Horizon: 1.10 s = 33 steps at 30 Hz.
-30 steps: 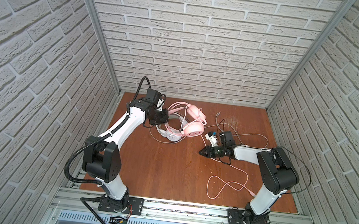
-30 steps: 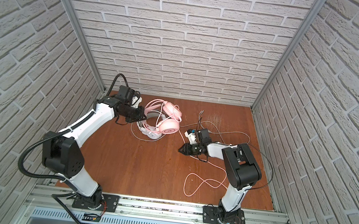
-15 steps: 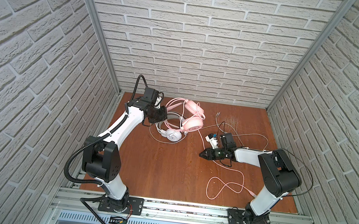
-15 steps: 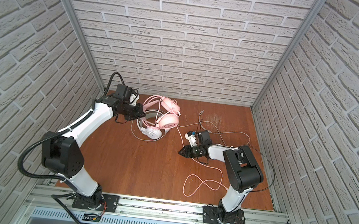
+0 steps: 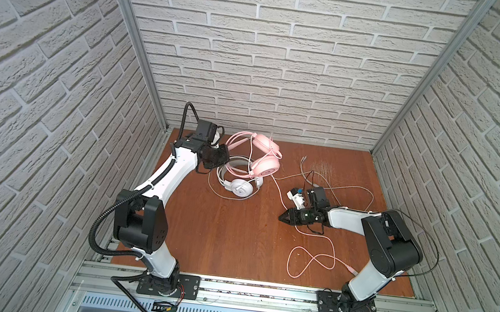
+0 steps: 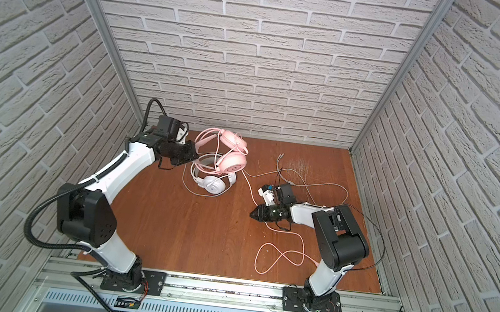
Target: Wrap the headphones
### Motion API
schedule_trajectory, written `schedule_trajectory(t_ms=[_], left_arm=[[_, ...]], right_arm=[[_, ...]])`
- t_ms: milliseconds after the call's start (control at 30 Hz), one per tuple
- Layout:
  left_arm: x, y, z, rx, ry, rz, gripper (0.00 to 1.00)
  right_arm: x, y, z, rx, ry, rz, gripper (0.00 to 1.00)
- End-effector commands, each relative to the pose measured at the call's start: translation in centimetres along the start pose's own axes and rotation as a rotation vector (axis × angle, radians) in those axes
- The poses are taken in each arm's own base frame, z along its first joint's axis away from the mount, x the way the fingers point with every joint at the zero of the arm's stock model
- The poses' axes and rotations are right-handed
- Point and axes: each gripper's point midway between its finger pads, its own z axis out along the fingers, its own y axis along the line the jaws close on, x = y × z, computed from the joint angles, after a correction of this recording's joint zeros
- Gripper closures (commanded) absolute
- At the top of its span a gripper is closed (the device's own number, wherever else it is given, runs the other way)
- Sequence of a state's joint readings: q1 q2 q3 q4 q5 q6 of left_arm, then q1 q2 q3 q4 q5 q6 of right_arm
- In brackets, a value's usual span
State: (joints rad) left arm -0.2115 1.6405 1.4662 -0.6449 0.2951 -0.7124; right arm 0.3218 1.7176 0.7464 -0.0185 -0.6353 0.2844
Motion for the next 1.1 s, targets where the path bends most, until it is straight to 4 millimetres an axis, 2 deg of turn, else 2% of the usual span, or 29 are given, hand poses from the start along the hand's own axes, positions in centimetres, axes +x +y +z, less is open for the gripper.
schedule_trajectory(t_ms=[0,233,567,767,1067], left_arm=[[-3.4,-2.9,-3.1,0.111,-0.144,0.013,1.0],[-3.8,-2.4,-3.1,0.099,-0.154,-0.003,1.0],[-3.5,-2.0,-2.9,0.096,-0.152,-0.011,1.0],[-4.0,-1.9,-3.3,0.094,-0.165,-0.01,1.0],[-4.3,-1.6,-3.4,0.087,-0.171,-0.016,1.0]], right_arm=[[3.1,-1.4,0.2,0.074,0.079,0.075,0.72],[3.6,-1.3,0.4,0.078,0.081,0.095,0.75],[4.6,-1.3,0.5,0.095,0.085,0.101,0.74],[5.0,-1.3,0.4,0.115,0.092,0.098,0.7],[5.7,-1.4,0.4,0.132,0.106,0.101,0.69]])
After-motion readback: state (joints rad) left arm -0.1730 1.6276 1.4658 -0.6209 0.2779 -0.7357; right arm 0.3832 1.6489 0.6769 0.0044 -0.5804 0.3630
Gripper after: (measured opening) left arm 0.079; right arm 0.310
